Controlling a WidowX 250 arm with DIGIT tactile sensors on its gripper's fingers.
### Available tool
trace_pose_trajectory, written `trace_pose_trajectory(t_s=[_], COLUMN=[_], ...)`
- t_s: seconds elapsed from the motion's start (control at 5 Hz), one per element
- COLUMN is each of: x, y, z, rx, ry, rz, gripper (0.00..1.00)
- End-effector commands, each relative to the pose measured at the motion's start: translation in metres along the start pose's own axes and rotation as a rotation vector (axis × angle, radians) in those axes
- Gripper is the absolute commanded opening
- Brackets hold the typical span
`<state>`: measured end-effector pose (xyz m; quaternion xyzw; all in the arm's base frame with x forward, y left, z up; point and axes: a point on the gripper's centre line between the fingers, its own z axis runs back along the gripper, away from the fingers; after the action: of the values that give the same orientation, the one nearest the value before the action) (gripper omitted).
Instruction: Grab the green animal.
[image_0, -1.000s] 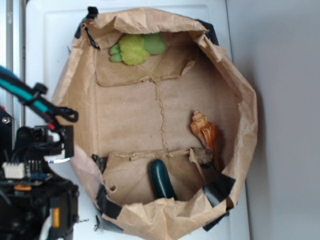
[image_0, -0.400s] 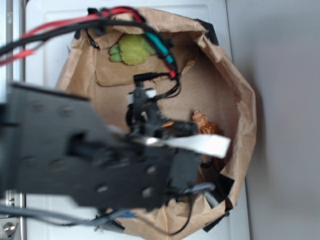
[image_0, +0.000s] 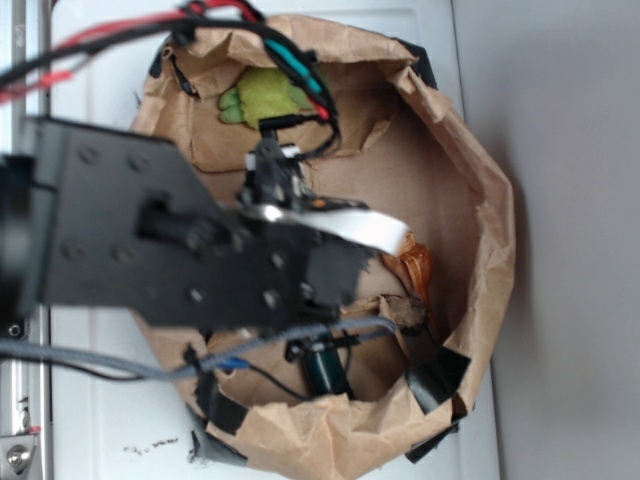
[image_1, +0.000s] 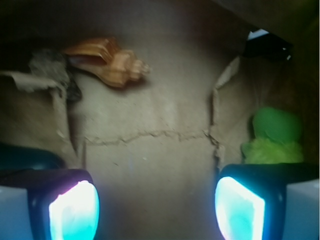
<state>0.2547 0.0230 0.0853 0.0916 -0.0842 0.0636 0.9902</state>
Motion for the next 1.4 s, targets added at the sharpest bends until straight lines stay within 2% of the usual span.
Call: trace_pose_trajectory(t_s=[0.0, 0.2, 0.4, 0.6, 0.8, 1.2], x=[0.017, 0.017, 0.021, 0.026, 0.023, 0.014], y=[0.020, 0.020, 0.030, 0.046, 0.055, 0.076], z=[0.007, 0.007, -0.009, -0.041, -0.047, -0.012], rx=[0.032, 0.032, 0.058, 0.121, 0.113, 0.065], ry=[-0.043, -0.043, -0.071, -0.082, -0.081, -0.058], rz=[0.008, 0.008, 0.085, 0.097, 0.083, 0.066], gripper=[1.00, 1.00, 1.00, 1.00, 1.00, 1.00])
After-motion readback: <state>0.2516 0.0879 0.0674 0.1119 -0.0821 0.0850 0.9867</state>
